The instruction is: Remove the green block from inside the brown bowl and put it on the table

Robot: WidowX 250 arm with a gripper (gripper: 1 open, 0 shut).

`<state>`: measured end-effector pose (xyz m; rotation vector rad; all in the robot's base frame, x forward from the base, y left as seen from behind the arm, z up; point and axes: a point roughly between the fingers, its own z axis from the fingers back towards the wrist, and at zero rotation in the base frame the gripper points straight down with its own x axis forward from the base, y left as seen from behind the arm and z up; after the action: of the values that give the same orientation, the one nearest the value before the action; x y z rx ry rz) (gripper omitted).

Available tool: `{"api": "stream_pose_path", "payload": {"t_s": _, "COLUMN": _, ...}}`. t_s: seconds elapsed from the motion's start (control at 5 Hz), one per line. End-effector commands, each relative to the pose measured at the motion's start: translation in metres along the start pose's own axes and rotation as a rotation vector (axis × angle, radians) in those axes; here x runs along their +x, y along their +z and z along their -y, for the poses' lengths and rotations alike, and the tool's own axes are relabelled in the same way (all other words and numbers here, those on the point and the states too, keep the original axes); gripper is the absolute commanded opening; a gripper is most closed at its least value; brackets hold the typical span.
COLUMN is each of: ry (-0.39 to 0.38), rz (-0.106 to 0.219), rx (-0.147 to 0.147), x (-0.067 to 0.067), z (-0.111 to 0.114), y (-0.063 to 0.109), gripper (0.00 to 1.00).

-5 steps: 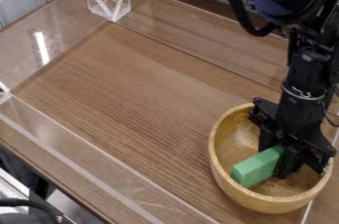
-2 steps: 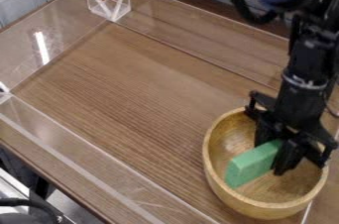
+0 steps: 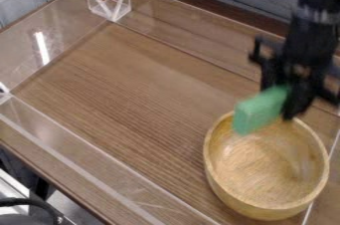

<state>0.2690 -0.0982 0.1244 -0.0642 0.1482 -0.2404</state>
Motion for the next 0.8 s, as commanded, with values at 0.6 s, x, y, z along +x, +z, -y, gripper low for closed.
{"api": "stream_pose_path", "payload": {"t_s": 0.6, "ry": 0.112, "rz": 0.124, "rx": 0.025, "x": -0.007, "z": -0.023, "y": 0.043, "gripper": 0.00}}
